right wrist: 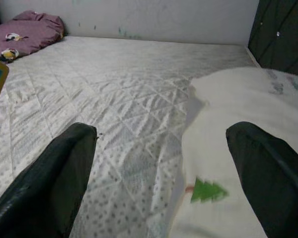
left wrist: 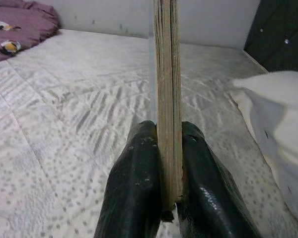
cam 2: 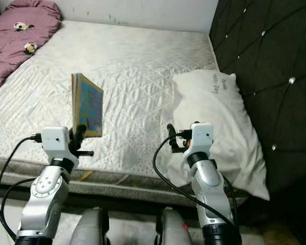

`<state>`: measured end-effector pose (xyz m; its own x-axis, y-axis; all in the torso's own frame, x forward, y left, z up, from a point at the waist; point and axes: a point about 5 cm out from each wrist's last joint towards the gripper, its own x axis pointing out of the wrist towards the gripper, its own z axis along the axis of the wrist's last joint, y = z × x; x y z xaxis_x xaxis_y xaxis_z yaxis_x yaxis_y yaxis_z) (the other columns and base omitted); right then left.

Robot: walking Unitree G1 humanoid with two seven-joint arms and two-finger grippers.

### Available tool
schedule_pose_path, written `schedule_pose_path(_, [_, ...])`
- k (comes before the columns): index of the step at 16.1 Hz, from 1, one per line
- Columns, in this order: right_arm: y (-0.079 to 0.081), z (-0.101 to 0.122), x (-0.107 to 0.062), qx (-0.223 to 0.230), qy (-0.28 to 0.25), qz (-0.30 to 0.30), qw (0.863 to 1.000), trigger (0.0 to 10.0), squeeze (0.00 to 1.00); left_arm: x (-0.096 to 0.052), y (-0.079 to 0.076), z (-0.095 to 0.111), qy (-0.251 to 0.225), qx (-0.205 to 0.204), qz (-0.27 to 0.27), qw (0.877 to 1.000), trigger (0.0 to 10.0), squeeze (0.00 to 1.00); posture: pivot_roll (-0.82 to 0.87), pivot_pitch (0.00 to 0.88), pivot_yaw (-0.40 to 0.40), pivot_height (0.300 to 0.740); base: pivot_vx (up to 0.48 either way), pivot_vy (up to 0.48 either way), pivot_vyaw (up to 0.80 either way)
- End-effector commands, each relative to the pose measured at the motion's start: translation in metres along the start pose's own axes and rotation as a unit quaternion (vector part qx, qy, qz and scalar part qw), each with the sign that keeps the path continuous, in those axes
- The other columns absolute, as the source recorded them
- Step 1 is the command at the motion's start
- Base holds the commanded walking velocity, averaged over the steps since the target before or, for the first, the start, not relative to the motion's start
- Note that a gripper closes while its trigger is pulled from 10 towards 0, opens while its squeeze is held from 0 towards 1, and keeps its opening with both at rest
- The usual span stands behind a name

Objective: Clean up the room

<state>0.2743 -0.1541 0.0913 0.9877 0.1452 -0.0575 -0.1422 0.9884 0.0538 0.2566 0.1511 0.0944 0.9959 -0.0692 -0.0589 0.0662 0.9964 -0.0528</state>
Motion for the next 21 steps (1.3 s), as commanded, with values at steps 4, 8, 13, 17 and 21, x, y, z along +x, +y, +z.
schedule_pose_path(4, [-0.0034, 0.0032, 0.0004, -0.002, -0.004, -0.009, 1.000, 10.0, 0.00, 0.0048, -0.0018, 0.0086, -0.016, -0.002, -0.003, 1.000, 10.0, 0.00, -0.03, 0.000, -0.024, 0.599, 0.000, 0.000, 0.00])
schedule_pose_path(8, [-0.0030, 0.0028, 0.0004, -0.003, -0.003, -0.008, 1.000, 10.0, 0.00, 0.0061, 0.0012, 0.0114, -0.023, -0.004, -0.003, 1.000, 10.0, 0.00, -0.03, 0.000, -0.025, 0.599, 0.000, 0.000, 0.00])
schedule_pose_path(13, [-0.0031, 0.0022, -0.0010, -0.003, -0.003, -0.011, 1.000, 10.0, 0.00, 0.0058, 0.0010, 0.0129, -0.031, -0.010, -0.017, 0.999, 10.0, 0.00, -0.03, 0.000, -0.023, 0.599, 0.177, 0.000, 0.00])
schedule_pose_path(17, [-0.0039, 0.0019, -0.0014, -0.005, -0.002, -0.013, 1.000, 10.0, 0.00, 0.0066, 0.0007, 0.0130, -0.031, -0.010, -0.018, 0.999, 10.0, 0.00, -0.03, 0.000, -0.024, 0.599, 0.331, 0.000, 0.00])
schedule_pose_path(21, [-0.0042, 0.0024, 0.0004, -0.006, -0.002, -0.015, 1.000, 10.0, 0.00, 0.0097, 0.0017, 0.0140, -0.031, -0.011, -0.019, 0.999, 10.0, 0.00, -0.03, 0.001, -0.029, 0.599, 0.333, 0.000, 0.00])
